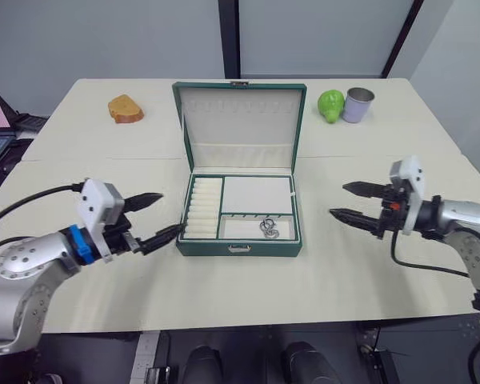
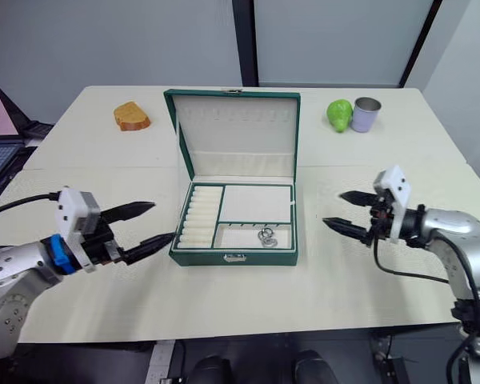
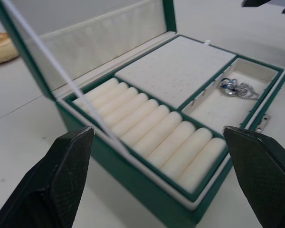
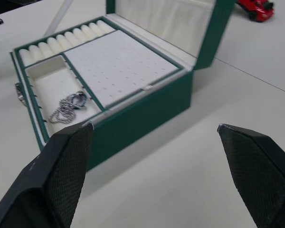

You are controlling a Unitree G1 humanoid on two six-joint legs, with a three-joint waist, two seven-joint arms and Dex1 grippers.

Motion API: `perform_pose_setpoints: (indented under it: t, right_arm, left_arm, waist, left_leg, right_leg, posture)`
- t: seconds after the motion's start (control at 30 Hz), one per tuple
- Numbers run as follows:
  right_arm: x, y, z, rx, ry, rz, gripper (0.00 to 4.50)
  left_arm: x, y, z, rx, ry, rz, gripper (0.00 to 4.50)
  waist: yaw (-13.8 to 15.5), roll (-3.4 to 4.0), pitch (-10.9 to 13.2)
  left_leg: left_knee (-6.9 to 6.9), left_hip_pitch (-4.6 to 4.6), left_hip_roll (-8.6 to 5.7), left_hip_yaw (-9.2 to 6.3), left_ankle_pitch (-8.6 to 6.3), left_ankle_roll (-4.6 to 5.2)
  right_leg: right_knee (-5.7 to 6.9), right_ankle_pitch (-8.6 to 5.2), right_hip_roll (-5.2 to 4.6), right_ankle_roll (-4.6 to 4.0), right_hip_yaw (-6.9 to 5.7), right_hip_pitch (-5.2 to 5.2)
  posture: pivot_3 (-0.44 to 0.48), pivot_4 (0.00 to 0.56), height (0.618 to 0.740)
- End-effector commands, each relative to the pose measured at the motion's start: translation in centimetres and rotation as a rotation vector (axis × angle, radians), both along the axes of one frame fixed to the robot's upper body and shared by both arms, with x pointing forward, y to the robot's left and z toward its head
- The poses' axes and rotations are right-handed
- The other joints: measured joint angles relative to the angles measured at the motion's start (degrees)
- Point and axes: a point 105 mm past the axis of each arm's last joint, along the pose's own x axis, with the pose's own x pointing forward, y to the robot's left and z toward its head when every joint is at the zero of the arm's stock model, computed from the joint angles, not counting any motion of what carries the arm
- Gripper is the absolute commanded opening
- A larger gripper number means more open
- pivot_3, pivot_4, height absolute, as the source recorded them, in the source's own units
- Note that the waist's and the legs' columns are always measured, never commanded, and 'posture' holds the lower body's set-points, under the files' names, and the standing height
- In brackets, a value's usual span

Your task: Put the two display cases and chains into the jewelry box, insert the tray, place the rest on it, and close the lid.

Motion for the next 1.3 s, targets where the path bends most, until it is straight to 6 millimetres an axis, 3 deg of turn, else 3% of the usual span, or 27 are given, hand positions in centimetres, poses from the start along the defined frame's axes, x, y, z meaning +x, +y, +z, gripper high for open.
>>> perform_pose_setpoints:
  t: [0.03,0.3,0.53,0.63,0.77,0.93,1.17,1.23,1.3]
  right_arm:
    - [0.1,-2.6,1.0,-0.022,-0.067,-0.092,4.45]
    - [0.0,-5.6,-1.0,-0.053,-0.039,-0.205,4.45]
    - [0.8,-5.4,-0.4,-0.028,-0.084,-0.237,4.45]
    - [1.6,-4.0,-0.4,-0.019,-0.095,-0.213,4.45]
    - [2.4,-1.1,-1.6,-0.051,-0.084,-0.127,3.59]
    - [3.7,2.5,-3.5,-0.096,-0.077,-0.048,1.98]
    - [4.6,6.3,-4.5,-0.086,-0.075,0.0,0.4]
    - [4.4,7.4,-4.4,-0.061,-0.076,0.026,0.02]
    - [4.2,8.5,-4.1,-0.03,-0.073,0.053,0.02]
  left_arm:
    - [0.3,3.3,1.3,0.03,-0.057,0.098,4.5]
    - [1.3,9.5,0.6,0.031,-0.072,0.313,4.5]
    - [1.6,8.9,-0.7,0.025,-0.039,0.311,4.5]
    - [2.5,7.8,-1.5,0.029,-0.026,0.3,4.5]
    - [4.0,5.0,-3.0,0.041,0.0,0.217,3.68]
    - [6.2,1.0,-3.6,0.012,0.01,0.108,2.13]
    - [6.5,-1.9,-5.2,0.014,0.071,0.026,0.11]
    - [6.4,-2.4,-5.3,0.001,0.076,0.013,0.0]
    - [6.2,-2.7,-5.4,-0.005,0.082,0.001,0.0]
  waist:
    - [-0.02,0.0,0.0]
    - [0.02,0.01,0.0]
    - [0.03,0.01,0.0]
    - [0.02,0.01,0.0]
    - [0.07,0.01,0.0]
    - [0.02,0.01,0.0]
    - [-0.41,0.02,-0.01]
    - [-0.48,0.02,-0.01]
    - [-0.48,0.02,-0.01]
  left_leg:
    - [0.0,0.0,0.0,0.01,0.0,0.0]
    - [0.01,0.0,0.01,0.03,0.0,0.0]
    - [0.01,-0.02,0.02,0.05,0.0,0.0]
    - [0.02,-0.01,0.02,0.05,0.0,-0.01]
    - [0.05,-0.02,0.02,0.04,0.0,-0.01]
    - [0.15,-0.05,0.02,0.03,0.01,-0.01]
    - [0.23,-0.07,0.02,0.05,0.01,-0.01]
    - [0.21,-0.07,0.04,0.02,0.01,-0.01]
    - [0.22,-0.09,0.03,0.02,0.01,-0.01]
  right_leg:
    - [0.0,0.0,0.0,0.0,0.0,-0.01]
    - [0.03,0.0,0.0,0.0,-0.02,-0.04]
    - [0.07,0.0,-0.01,0.0,-0.02,-0.06]
    - [0.1,0.0,-0.01,0.0,-0.01,-0.06]
    - [0.11,0.0,-0.01,0.0,-0.03,-0.05]
    - [0.15,0.0,-0.01,0.0,-0.07,-0.07]
    - [0.16,0.0,0.0,0.0,-0.04,-0.18]
    - [0.17,0.0,0.01,0.0,-0.09,-0.18]
    - [0.18,0.0,0.0,0.0,-0.09,-0.18]
  posture:
    - [0.0,0.15,0.74]
    - [0.0,0.15,0.74]
    - [0.0,0.15,0.74]
    - [0.0,0.15,0.74]
    - [0.0,0.15,0.74]
    - [0.0,0.15,0.74]
    - [0.0,0.15,0.74]
    - [0.0,0.15,0.74]
    - [0.0,0.15,0.74]
